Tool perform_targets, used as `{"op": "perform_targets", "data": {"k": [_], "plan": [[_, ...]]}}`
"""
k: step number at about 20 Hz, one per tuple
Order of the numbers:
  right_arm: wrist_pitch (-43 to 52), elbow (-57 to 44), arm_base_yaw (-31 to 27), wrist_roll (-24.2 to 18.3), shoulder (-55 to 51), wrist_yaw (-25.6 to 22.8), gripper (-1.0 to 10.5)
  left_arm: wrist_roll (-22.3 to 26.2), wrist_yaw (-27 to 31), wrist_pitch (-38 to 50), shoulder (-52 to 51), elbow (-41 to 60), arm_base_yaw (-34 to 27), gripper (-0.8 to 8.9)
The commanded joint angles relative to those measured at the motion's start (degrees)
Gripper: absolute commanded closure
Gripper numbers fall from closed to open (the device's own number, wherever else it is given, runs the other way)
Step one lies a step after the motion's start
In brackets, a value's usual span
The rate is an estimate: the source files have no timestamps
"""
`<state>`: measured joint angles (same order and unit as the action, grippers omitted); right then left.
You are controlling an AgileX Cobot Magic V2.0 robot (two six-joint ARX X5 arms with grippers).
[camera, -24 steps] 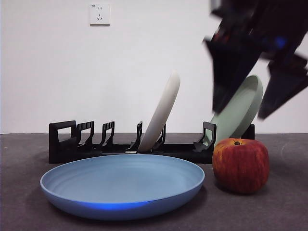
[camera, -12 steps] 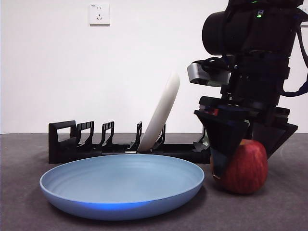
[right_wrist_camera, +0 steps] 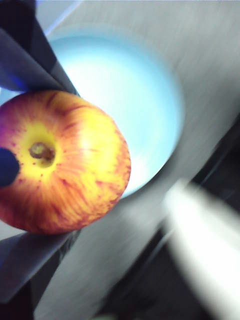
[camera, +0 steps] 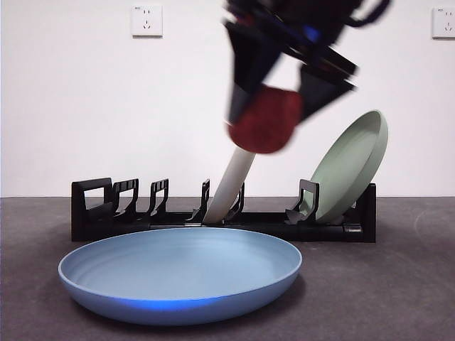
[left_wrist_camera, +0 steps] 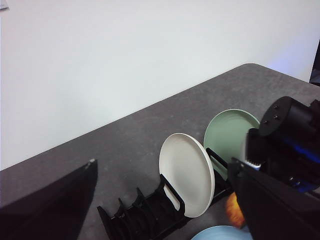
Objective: Take the blue plate from the plate rack,put the plate on the table,take the apple from the table,put the apple in the plate
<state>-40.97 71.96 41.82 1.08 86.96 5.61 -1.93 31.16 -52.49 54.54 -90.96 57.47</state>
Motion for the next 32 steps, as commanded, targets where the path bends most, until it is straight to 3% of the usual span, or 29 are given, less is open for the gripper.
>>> {"op": "perform_targets", "data": {"k": [1,9,14,16,17,18,20,29,32], "plan": [[1.1,1.5,3.1,0.5,3.8,0.2,9.6,0.5,0.3,0.1,0.1,0.3,-0.2,3.74],[3.7,1.7,9.0,0.5,17.5,0.0,9.6,0.5,0.3,-0.6,0.1,0.3,-0.2,3.74],[3.7,1.7,9.8,-1.2,19.8,0.0,9.3,0.5,0.3,-2.6,0.1,0.3,-0.2,3.74],[3.6,1.7,9.9,-1.2,19.8,0.0,7.2,0.5,0.3,-3.3,0.1,0.3,-0.2,3.74],[3.6,1.7,9.8,-1.2,19.8,-0.2,5.1,0.5,0.3,-3.4,0.1,0.3,-0.2,3.74],[3.6,1.7,9.8,-1.2,19.8,-1.0,4.1,0.5,0.3,-3.4,0.1,0.3,-0.2,3.74],[3.6,1.7,10.2,-1.2,19.8,-3.1,3.1,0.5,0.3,-3.4,0.1,0.3,-0.2,3.74],[-1.1,7.6,9.7,-1.2,13.1,-3.6,3.2,0.5,0.3,-4.0,0.1,0.3,-0.2,3.74],[-2.1,8.2,8.4,-2.5,5.3,-9.3,3.3,0.5,0.2,-4.3,0.1,0.3,-0.2,3.78]]}}
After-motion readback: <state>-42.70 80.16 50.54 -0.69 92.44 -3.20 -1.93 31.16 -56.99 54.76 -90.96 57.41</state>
